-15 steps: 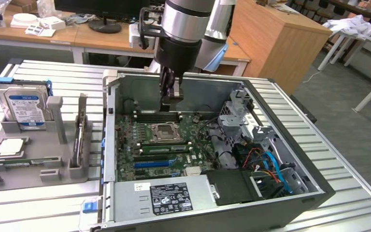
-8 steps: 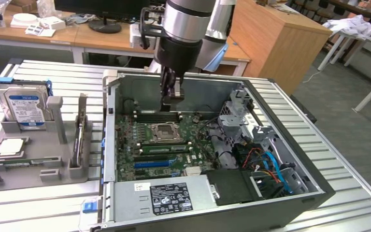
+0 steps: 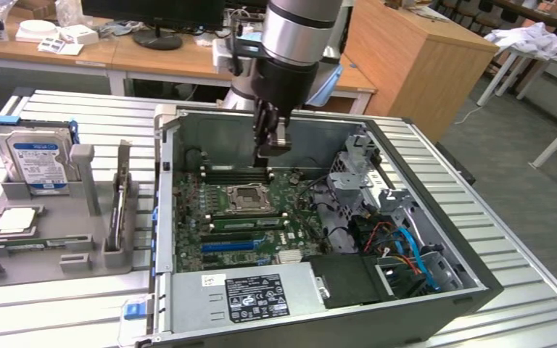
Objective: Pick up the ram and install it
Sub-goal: 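Press down the ram until it locks into place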
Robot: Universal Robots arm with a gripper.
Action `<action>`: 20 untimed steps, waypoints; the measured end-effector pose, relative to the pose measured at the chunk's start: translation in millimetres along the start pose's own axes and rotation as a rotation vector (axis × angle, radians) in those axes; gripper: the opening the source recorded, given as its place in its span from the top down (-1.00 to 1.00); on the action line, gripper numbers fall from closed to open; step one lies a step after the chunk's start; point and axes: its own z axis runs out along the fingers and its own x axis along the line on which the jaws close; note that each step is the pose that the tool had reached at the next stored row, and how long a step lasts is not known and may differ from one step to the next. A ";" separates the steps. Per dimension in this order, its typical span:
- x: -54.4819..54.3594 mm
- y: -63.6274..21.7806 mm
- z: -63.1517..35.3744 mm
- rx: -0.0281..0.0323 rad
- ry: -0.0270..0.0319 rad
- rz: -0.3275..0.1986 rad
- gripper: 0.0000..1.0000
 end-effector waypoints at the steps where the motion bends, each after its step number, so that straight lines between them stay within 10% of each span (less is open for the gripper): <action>1: -0.1 -2.4 -0.1 0.0000 0.0001 0.000 0.79; 20: -0.3 -13.8 -0.3 0.0000 0.0001 0.000 0.79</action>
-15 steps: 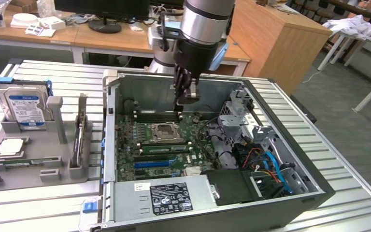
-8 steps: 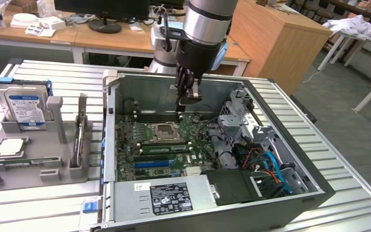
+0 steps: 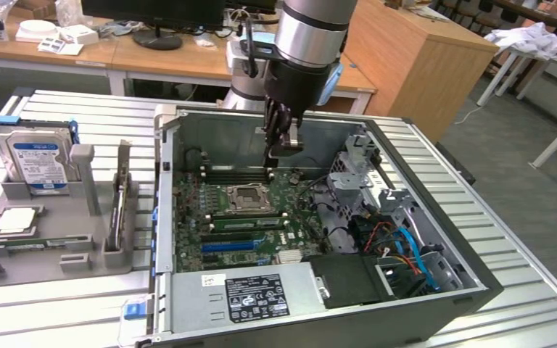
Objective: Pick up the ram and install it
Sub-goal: 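Press down the ram until it locks into place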
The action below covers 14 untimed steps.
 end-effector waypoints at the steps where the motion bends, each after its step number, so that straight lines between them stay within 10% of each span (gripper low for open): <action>1: 0.0 0.0 0.0 0.0000 0.0000 0.000 0.79; 14: 0.0 0.0 0.1 0.0071 -0.0034 0.174 0.79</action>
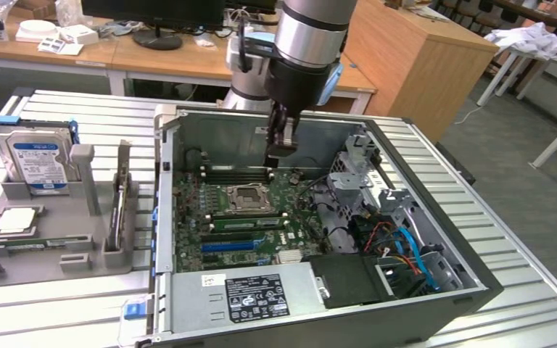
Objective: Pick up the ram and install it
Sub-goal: 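Press down the ram until it locks into place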
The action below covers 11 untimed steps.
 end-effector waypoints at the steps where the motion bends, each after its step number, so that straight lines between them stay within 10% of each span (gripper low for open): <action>1: 0.0 0.0 0.1 0.0008 -0.0004 0.018 0.79; 11: 0.0 0.0 0.4 0.0083 -0.0041 0.200 0.79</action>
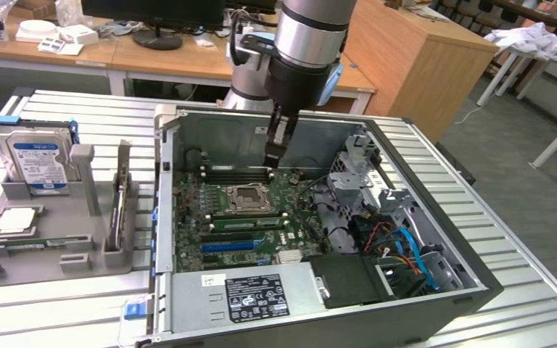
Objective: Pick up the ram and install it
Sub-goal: 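Press down the ram until it locks into place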
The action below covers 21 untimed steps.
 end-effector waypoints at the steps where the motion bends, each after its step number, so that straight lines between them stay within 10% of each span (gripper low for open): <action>1: 0.0 0.0 0.0 0.0007 -0.0003 0.018 0.79; 21: 0.1 0.0 0.3 0.0155 -0.0074 0.375 0.79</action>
